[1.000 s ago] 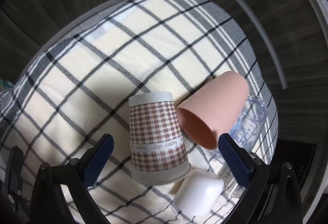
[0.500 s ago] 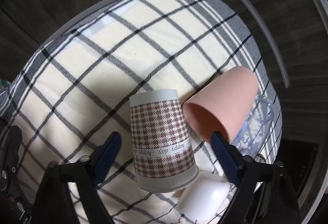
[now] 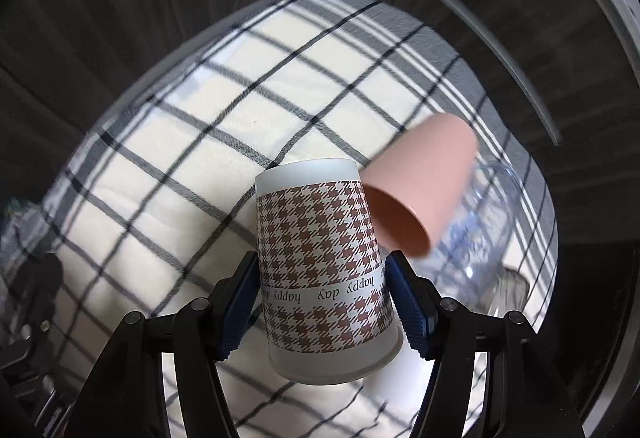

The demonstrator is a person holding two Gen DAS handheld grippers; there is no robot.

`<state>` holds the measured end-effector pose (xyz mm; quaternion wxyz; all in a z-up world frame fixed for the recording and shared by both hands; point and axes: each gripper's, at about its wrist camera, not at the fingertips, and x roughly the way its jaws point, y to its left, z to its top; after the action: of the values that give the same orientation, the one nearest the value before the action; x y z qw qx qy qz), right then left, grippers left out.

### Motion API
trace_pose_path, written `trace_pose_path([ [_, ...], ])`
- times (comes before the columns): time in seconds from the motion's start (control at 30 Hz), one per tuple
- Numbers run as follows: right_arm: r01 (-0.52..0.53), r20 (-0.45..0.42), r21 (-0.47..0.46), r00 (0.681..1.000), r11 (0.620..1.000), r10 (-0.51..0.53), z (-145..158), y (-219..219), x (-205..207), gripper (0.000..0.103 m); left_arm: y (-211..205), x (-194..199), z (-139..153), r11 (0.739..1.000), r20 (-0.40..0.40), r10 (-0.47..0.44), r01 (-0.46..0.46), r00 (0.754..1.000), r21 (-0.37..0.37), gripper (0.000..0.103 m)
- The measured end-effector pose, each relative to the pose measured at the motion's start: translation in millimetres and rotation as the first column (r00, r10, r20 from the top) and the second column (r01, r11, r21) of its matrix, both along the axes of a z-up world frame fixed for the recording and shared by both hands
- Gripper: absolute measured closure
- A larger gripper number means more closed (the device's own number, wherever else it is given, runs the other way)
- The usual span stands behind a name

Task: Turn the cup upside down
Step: 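Lift the houndstooth cup with the right gripper and rotate it rim-down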

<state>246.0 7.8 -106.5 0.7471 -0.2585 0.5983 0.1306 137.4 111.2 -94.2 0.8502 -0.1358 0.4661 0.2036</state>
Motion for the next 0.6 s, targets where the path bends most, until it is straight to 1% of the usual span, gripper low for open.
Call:
trace_pose_path([
  [0.1, 0.098, 0.008, 0.083, 0.995, 0.992, -0.098, 17, -21, -12, 0.040, 0, -7, 7, 0.999, 0.042, -0.040, 0.042, 0.998, -0.029, 0.000],
  [0.17, 0.194, -0.008, 0.162, 0.981, 0.967, -0.195, 27, -42, -24, 0.039, -3, -11, 13, 0.997, 0.071, -0.075, 0.077, 0.995, -0.025, 0.000],
  [0.23, 0.281, -0.036, 0.230, 0.959, 0.932, -0.280, 31, -63, -37, 0.039, -8, -14, 18, 0.993, 0.088, -0.113, 0.115, 0.990, -0.017, 0.000],
  [0.3, 0.367, -0.074, 0.288, 0.929, 0.884, -0.361, 31, -82, -54, 0.039, -12, -19, 21, 0.988, 0.096, -0.154, 0.155, 0.984, -0.010, 0.000],
  [0.37, 0.440, -0.128, 0.328, 0.897, 0.836, -0.422, 24, -98, -72, 0.039, -15, -25, 23, 0.982, 0.097, -0.186, 0.187, 0.978, -0.004, 0.000],
  [0.43, 0.494, -0.182, 0.350, 0.869, 0.796, -0.459, 14, -105, -93, 0.039, -17, -32, 23, 0.977, 0.085, -0.213, 0.214, 0.973, 0.003, 0.000],
  [0.6, 0.606, -0.292, 0.370, 0.796, 0.704, -0.531, -20, -119, -136, 0.039, -16, -50, 14, 0.971, 0.053, -0.241, 0.240, 0.969, 0.015, 0.000],
])
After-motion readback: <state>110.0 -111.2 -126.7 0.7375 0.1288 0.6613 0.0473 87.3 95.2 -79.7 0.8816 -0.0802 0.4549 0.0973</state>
